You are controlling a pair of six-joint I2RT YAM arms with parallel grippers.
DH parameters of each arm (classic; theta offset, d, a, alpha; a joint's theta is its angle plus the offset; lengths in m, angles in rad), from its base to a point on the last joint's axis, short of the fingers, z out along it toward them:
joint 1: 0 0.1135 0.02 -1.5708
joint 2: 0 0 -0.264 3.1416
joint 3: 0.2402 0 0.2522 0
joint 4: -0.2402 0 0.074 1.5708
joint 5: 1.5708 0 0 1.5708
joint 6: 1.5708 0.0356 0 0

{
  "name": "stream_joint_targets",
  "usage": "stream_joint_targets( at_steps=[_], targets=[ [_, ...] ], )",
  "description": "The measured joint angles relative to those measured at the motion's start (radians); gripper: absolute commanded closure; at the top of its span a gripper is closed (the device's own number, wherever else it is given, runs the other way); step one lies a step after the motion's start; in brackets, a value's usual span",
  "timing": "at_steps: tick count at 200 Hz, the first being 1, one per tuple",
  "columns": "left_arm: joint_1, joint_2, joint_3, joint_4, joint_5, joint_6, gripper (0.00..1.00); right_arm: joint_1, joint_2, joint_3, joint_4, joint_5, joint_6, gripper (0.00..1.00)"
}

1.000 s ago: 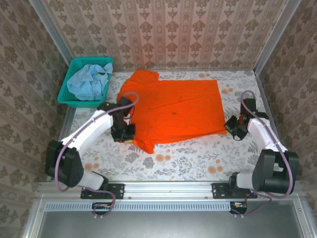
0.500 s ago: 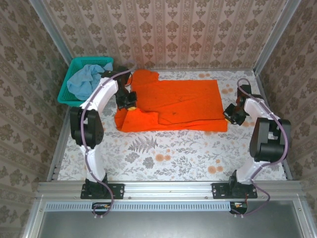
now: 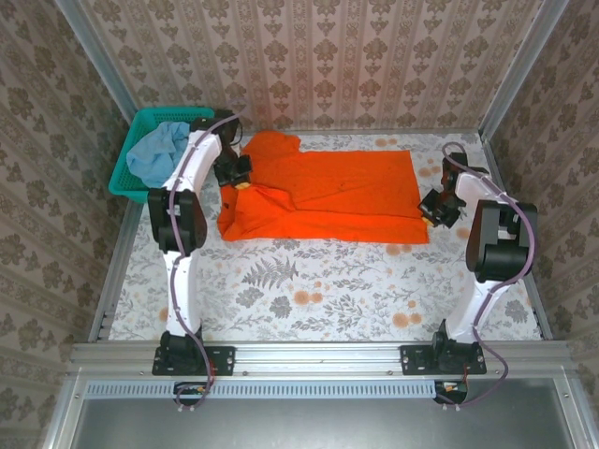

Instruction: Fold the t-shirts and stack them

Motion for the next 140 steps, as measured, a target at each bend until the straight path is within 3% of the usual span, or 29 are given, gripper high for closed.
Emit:
stream_joint_targets(
  at_steps=[16, 31, 36, 46, 54, 75, 98, 140],
  targets=[
    [0.010, 0.019, 0.016, -0.003, -0.004, 0.003, 0.94, 0.005, 0.017, 0.021, -0.001, 0.000, 0.000, 1.00],
    [0.012, 0.041, 0.030, -0.005, -0.008, 0.004, 0.75, 0.010, 0.040, 0.041, -0.004, 0.000, 0.000, 1.00],
    [0.013, 0.048, 0.034, -0.005, -0.011, 0.012, 0.74, 0.010, 0.049, 0.048, -0.005, 0.000, 0.000, 0.96],
    [0.015, 0.063, 0.048, -0.008, -0.014, 0.011, 0.71, 0.011, 0.061, 0.055, -0.008, 0.000, 0.000, 0.75],
    [0.015, 0.069, 0.053, -0.009, -0.019, 0.016, 0.63, 0.012, 0.068, 0.062, -0.017, 0.001, 0.008, 0.62],
    [0.015, 0.051, 0.032, -0.005, -0.049, 0.019, 0.50, 0.012, 0.068, 0.080, -0.040, 0.008, 0.017, 0.48],
    [0.018, -0.079, -0.145, 0.038, -0.071, 0.014, 0.46, 0.012, 0.014, 0.055, -0.031, 0.011, 0.020, 0.51],
    [-0.002, -0.415, -0.484, 0.142, -0.014, -0.001, 0.60, 0.055, -0.291, -0.170, 0.072, -0.047, 0.065, 0.68]
  ],
)
